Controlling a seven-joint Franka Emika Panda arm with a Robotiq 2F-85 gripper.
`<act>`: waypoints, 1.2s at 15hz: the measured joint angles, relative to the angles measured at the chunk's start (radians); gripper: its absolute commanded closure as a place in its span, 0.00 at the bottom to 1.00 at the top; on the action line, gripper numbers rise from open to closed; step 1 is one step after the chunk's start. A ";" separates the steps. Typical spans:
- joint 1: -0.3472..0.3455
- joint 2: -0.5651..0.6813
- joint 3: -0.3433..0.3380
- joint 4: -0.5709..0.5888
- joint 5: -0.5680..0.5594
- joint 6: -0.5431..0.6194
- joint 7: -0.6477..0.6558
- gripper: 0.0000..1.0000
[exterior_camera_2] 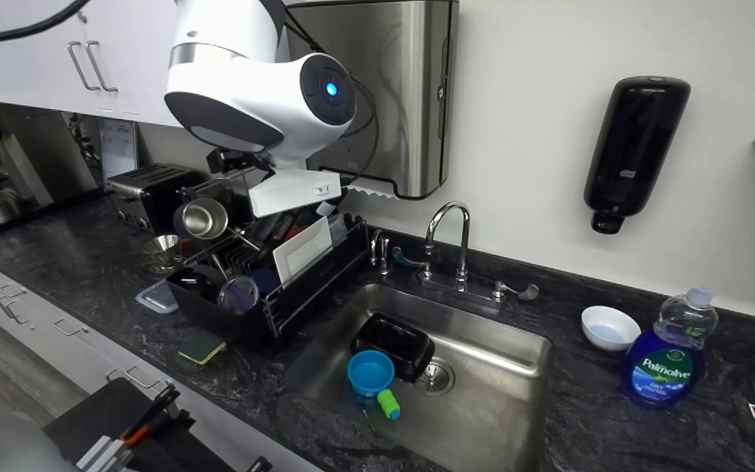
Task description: Take the mug out of the sink and put it on the dish rack
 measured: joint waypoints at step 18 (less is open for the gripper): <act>-0.038 0.155 -0.034 -0.045 -0.037 0.538 0.058 0.00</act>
